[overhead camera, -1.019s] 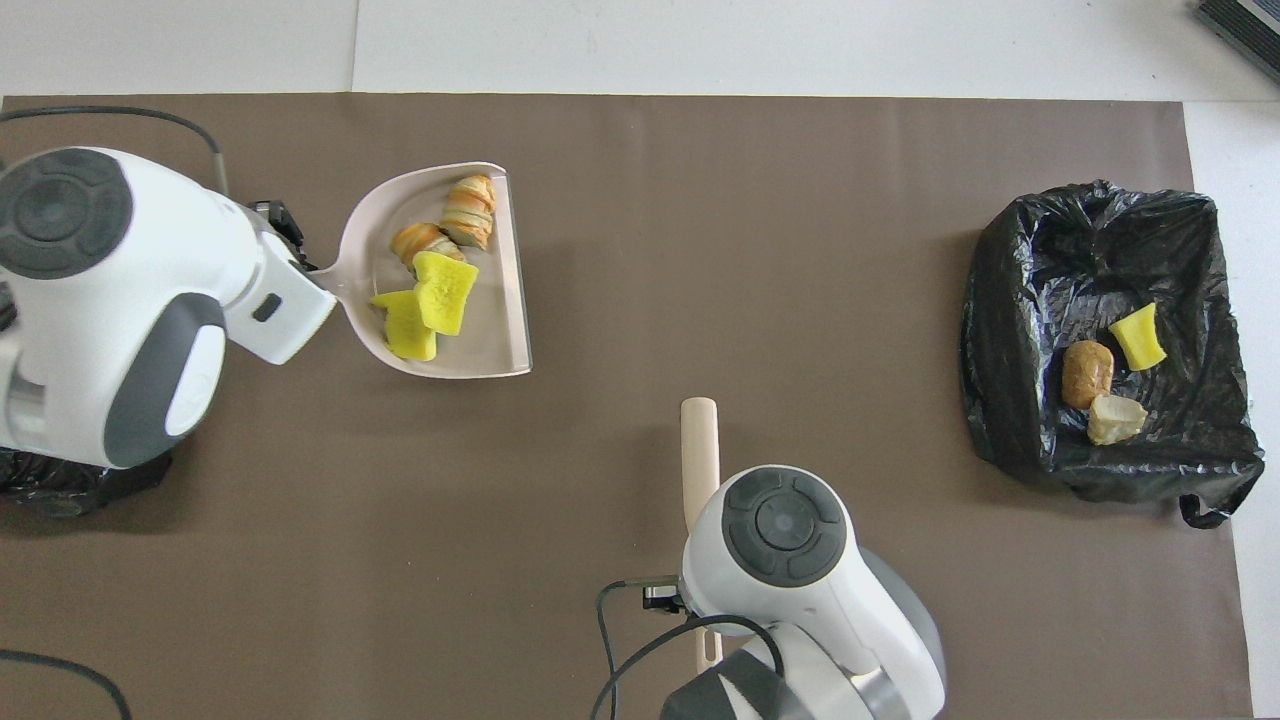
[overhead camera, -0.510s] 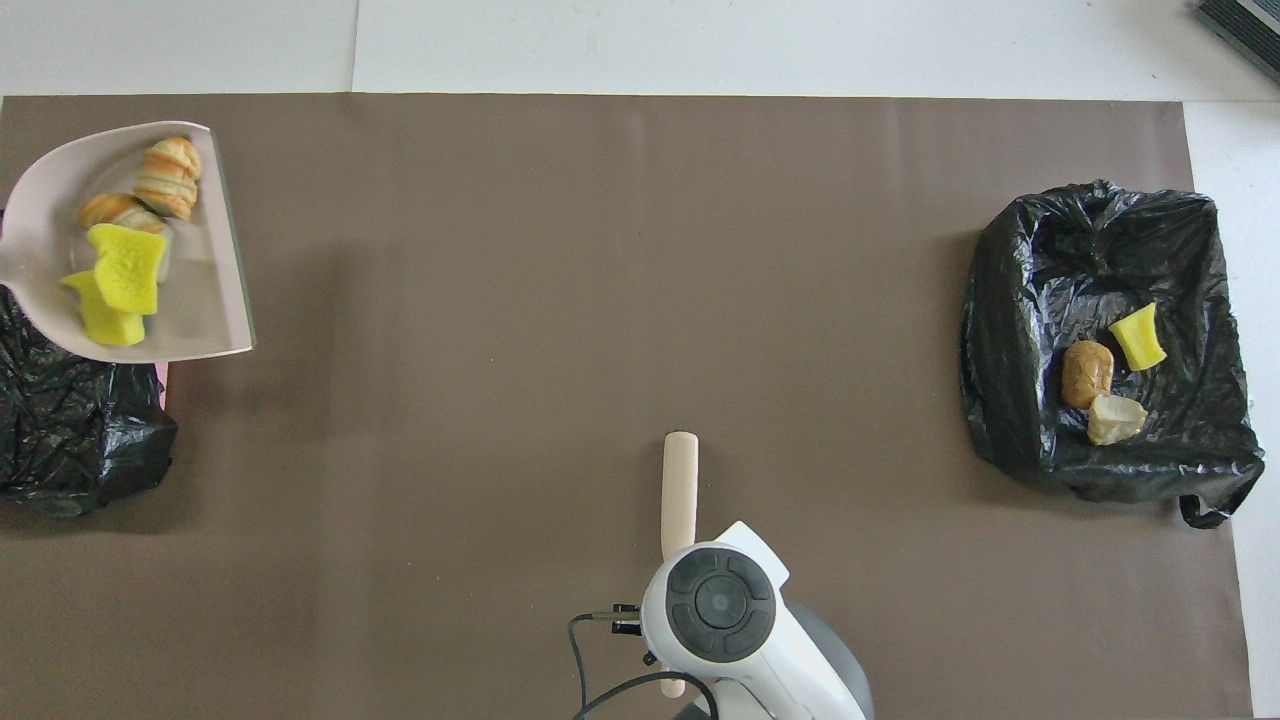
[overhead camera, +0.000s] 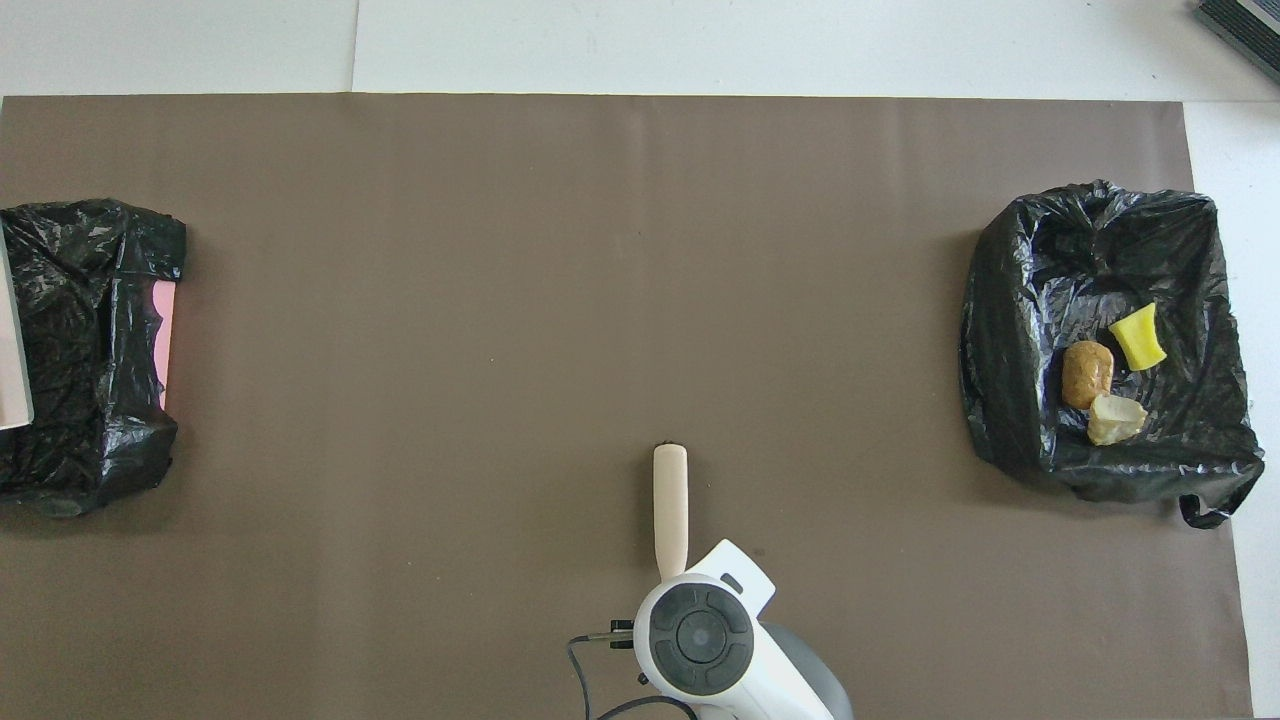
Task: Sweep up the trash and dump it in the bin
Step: 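Carry the dustpan to the left trash bag and tip it with the left gripper, then lift the dustpan back while the right gripper lays the brush down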
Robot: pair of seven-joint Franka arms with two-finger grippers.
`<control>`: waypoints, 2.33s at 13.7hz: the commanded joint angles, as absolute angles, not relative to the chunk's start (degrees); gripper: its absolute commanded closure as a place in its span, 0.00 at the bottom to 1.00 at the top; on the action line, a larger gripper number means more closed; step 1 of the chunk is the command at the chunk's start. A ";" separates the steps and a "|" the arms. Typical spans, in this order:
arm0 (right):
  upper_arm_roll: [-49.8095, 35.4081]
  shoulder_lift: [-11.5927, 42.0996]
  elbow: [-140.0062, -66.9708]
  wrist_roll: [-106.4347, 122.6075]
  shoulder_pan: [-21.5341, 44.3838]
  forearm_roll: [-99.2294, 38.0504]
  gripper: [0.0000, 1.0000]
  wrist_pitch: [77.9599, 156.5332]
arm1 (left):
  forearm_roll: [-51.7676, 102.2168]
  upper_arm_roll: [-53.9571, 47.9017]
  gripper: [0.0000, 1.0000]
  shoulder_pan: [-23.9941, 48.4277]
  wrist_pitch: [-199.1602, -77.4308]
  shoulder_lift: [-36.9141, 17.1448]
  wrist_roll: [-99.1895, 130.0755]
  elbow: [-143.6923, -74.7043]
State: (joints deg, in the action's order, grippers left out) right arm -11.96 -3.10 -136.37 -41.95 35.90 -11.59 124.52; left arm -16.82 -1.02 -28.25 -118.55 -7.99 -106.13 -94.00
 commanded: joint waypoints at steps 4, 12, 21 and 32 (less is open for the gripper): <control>-11.87 -1.58 -137.11 -41.92 37.09 -10.37 1.00 130.68 | -35.12 -1.49 1.00 -26.72 -121.64 -9.23 -100.20 -94.22; -11.78 -0.70 -135.36 -40.61 37.09 -9.67 0.00 129.73 | -55.26 -1.49 1.00 -23.99 -122.95 -8.35 -90.27 -94.92; -11.34 -1.49 -120.34 -39.47 23.57 -2.47 0.00 123.23 | -37.99 -2.64 1.00 -20.58 -120.68 -0.35 -78.14 -103.44; -11.16 -3.51 -99.85 -28.92 5.81 1.32 0.00 102.49 | -16.79 -2.55 1.00 4.27 -114.00 -4.03 -27.49 -108.72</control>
State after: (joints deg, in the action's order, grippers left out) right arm -10.51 -2.65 -101.50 -29.85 7.92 0.36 104.57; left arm -18.11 -3.71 -1.20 -115.21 -3.04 -37.95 -108.44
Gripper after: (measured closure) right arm 0.000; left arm 0.687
